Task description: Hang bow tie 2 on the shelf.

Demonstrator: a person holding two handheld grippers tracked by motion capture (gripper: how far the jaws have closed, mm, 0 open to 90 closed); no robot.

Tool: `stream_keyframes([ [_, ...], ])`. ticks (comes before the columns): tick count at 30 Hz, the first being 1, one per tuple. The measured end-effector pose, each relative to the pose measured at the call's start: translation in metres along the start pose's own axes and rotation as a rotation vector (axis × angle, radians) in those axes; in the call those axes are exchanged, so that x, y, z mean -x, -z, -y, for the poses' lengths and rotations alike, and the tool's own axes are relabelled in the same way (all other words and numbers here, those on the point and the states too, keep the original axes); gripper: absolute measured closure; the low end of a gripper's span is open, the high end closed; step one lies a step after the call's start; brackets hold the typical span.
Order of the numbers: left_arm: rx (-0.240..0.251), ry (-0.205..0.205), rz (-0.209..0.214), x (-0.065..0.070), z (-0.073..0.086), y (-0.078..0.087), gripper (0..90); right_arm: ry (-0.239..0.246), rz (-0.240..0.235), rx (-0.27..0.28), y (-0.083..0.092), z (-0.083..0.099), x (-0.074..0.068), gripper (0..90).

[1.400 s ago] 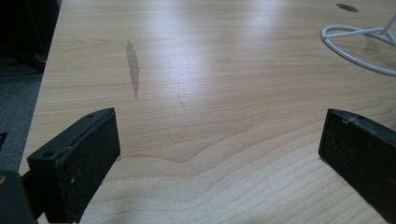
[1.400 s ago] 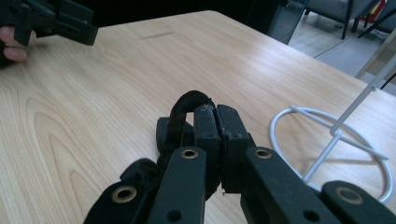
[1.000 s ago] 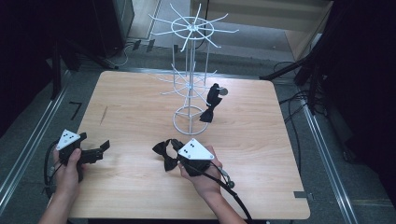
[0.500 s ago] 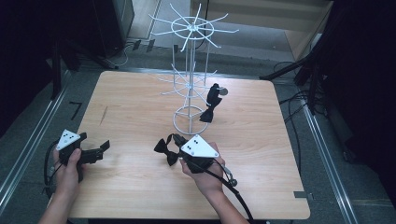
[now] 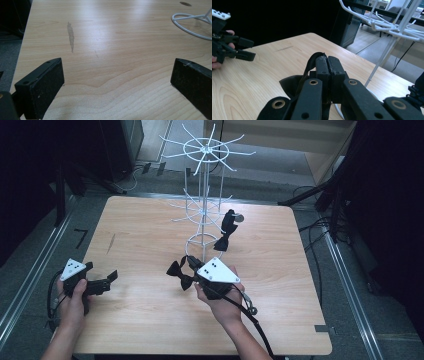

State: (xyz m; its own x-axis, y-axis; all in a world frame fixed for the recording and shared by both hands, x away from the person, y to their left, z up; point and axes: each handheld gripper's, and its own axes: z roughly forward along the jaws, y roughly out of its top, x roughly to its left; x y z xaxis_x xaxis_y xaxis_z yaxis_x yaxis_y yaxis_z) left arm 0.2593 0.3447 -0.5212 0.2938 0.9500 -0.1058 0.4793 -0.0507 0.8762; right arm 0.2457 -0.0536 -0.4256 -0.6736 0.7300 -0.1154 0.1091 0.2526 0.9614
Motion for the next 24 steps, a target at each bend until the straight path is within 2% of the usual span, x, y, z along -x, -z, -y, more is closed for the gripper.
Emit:
stream_keyframes([
  [11,0.001,-0.001,0.000,0.000,0.000,0.000,0.0,-0.009,0.007,0.029,-0.001,-0.016,0.002,89.9],
  [24,-0.002,-0.001,0.003,0.000,0.000,0.000,0.0,-0.014,0.023,0.055,-0.002,-0.025,0.007,89.9],
])
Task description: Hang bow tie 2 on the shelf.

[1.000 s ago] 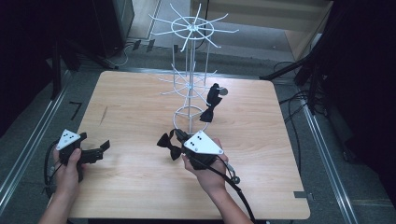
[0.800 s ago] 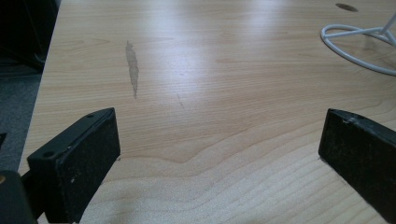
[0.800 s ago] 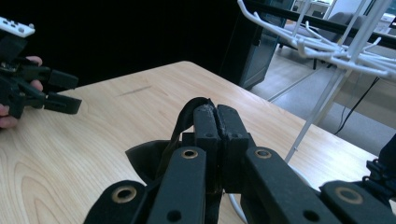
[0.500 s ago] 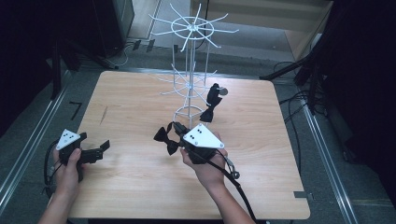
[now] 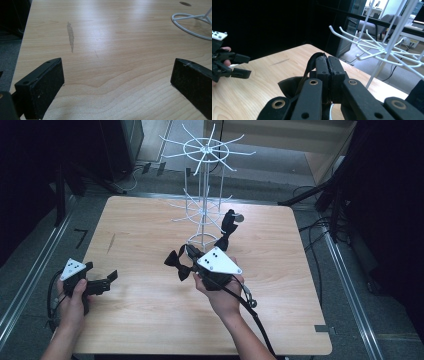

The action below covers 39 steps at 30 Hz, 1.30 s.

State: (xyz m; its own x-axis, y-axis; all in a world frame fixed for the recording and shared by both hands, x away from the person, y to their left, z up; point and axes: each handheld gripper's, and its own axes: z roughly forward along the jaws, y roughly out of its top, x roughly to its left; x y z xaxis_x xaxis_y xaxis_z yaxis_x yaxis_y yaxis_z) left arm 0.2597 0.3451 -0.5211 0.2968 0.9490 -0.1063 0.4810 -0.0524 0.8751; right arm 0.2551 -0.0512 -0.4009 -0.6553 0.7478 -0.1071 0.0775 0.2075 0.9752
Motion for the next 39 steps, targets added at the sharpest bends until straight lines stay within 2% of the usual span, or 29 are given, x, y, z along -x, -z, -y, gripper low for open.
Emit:
stream_keyframes([
  [20,0.000,0.000,-0.001,0.000,0.000,0.000,0.0,-0.003,0.022,0.034,0.005,-0.013,0.012,89.9],
  [39,-0.002,-0.001,-0.001,0.000,0.000,0.000,0.0,-0.013,0.038,0.041,0.004,-0.022,0.021,89.9],
])
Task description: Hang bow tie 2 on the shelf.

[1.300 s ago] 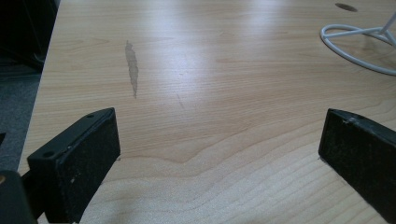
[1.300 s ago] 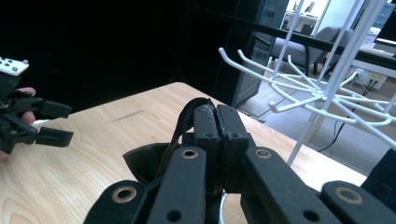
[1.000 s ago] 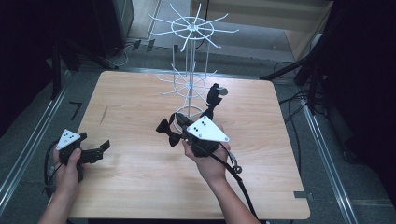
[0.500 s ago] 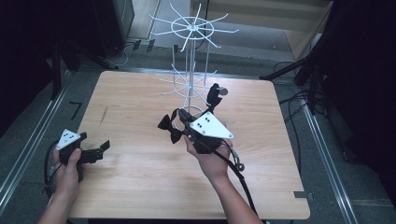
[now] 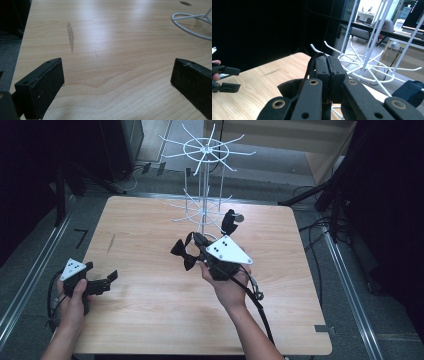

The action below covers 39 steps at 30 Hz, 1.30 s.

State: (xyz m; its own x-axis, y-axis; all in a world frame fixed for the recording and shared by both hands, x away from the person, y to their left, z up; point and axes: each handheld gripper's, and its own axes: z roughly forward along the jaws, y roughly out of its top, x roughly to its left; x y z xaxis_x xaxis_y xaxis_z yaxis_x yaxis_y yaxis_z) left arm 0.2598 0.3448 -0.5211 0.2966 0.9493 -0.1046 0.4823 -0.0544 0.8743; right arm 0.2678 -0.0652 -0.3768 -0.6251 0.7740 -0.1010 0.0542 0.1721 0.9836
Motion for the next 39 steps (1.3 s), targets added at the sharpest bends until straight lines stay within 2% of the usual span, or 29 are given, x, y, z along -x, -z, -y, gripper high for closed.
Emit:
stream_keyframes([
  [18,0.001,-0.001,0.000,0.000,0.000,0.000,0.0,-0.024,0.024,-0.018,-0.012,0.001,0.013,89.9],
  [39,0.004,0.001,0.000,0.000,0.000,0.000,0.0,-0.064,0.055,-0.064,-0.033,0.009,0.025,89.9],
])
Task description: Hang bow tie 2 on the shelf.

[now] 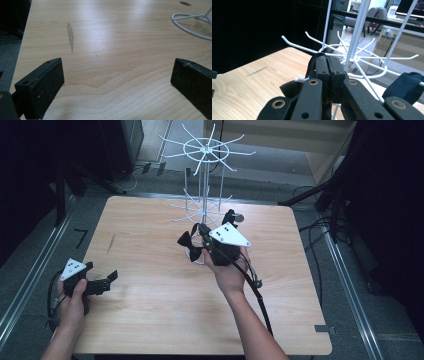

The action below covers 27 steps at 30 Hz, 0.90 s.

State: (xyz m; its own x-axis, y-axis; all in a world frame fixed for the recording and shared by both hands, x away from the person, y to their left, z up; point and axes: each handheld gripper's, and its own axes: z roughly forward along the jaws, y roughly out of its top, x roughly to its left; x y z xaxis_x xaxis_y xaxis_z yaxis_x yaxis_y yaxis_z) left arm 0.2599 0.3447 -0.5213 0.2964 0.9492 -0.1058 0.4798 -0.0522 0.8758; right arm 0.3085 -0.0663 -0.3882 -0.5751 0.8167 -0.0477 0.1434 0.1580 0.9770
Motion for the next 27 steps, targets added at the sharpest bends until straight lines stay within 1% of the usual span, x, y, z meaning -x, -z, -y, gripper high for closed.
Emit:
stream_keyframes([
  [6,0.001,-0.001,0.000,0.000,0.000,0.000,0.0,-0.009,0.011,-0.005,-0.004,0.002,0.001,89.8],
  [11,0.001,-0.001,0.001,0.000,0.000,0.000,0.0,-0.008,0.017,-0.010,-0.006,0.006,0.002,89.8],
  [16,0.000,-0.001,0.000,0.000,0.000,0.000,0.0,-0.019,0.025,-0.012,-0.006,0.010,0.004,89.8],
  [22,0.000,-0.002,-0.001,0.000,0.000,0.000,0.0,-0.021,0.026,-0.013,-0.006,0.014,0.005,89.7],
  [27,0.000,-0.002,0.000,0.000,0.000,0.000,0.0,-0.032,0.018,-0.011,-0.007,0.017,0.006,89.3],
])
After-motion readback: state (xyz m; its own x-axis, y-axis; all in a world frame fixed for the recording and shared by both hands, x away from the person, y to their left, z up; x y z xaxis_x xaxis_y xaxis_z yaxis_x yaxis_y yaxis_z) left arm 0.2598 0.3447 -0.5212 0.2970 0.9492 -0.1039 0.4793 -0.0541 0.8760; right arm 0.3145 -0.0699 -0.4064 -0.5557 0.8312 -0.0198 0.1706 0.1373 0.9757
